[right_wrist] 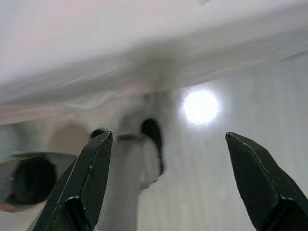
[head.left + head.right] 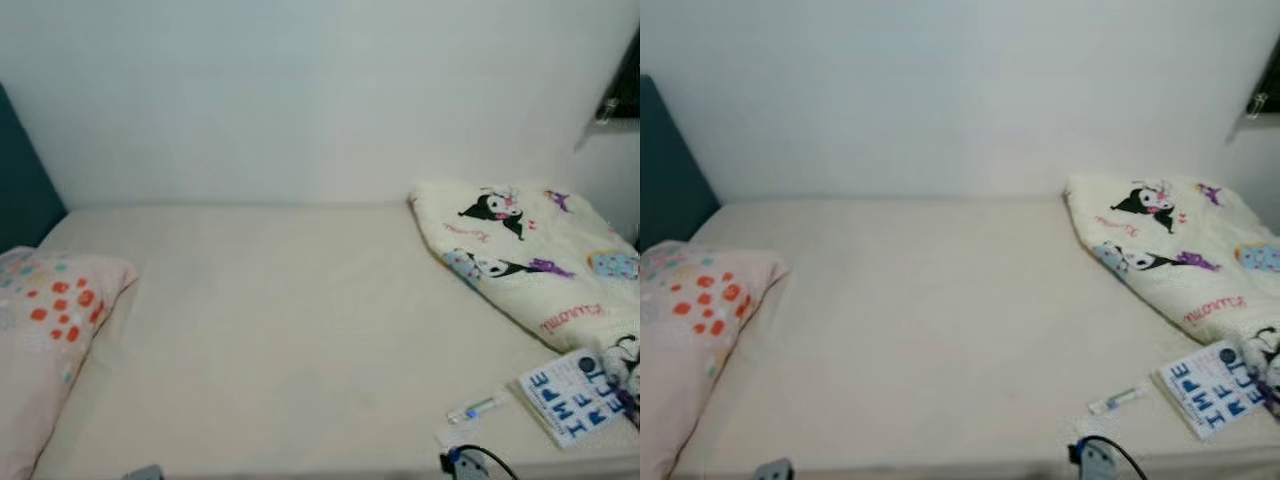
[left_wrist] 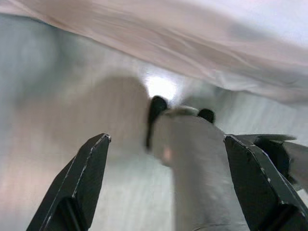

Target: Clean up the room

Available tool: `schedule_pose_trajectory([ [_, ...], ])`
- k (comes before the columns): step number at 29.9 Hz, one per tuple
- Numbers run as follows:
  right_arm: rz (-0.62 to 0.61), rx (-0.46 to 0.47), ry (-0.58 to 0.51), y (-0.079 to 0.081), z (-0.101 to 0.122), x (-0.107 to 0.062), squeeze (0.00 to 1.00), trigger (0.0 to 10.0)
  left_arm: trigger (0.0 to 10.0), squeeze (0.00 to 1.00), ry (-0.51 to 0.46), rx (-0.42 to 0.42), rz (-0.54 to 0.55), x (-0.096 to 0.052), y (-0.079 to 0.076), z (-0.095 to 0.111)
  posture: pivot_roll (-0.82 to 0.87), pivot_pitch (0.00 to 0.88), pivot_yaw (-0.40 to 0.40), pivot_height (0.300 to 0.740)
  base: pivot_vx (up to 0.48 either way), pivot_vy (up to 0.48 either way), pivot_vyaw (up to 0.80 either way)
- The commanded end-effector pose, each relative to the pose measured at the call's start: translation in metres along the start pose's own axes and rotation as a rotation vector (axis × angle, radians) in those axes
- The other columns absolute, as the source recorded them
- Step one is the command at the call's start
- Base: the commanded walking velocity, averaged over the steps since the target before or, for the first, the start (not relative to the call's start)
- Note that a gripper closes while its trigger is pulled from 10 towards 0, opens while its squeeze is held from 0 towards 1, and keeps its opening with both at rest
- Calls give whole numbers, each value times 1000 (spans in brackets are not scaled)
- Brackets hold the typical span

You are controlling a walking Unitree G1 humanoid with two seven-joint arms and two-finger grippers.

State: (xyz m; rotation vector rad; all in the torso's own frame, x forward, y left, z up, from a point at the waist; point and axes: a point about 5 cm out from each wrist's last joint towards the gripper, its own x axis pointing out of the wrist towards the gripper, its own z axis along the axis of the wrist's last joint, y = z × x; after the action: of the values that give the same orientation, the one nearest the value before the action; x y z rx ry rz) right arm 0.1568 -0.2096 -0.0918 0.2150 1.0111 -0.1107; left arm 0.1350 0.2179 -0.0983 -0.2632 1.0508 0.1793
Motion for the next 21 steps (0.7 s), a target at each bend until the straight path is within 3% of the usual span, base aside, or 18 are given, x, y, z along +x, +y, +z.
schedule_pose_trajectory([
  [1,10,-2,6,3,-2,0,0,10000,10000,0,15,-4,5,-1,2,-4,-53,0,-54,740,0,-480,0],
  [4,18,-6,-8,2,0,0,0,10000,10000,0,20,-6,2,-1,2,-5,-52,0,-54,740,0,-480,198],
  [13,38,-29,-64,1,14,1,0,10000,10000,0,25,-5,0,-1,1,-7,-55,0,-50,740,0,-480,774],
  [17,71,-135,-86,8,28,3,0,10000,10000,0,27,-1,-3,0,-2,-6,-59,0,-46,740,0,-480,0],
  [21,73,-156,-109,11,38,4,0,10000,10000,0,27,0,-4,0,-2,-6,-59,0,-46,740,0,-480,0],
])
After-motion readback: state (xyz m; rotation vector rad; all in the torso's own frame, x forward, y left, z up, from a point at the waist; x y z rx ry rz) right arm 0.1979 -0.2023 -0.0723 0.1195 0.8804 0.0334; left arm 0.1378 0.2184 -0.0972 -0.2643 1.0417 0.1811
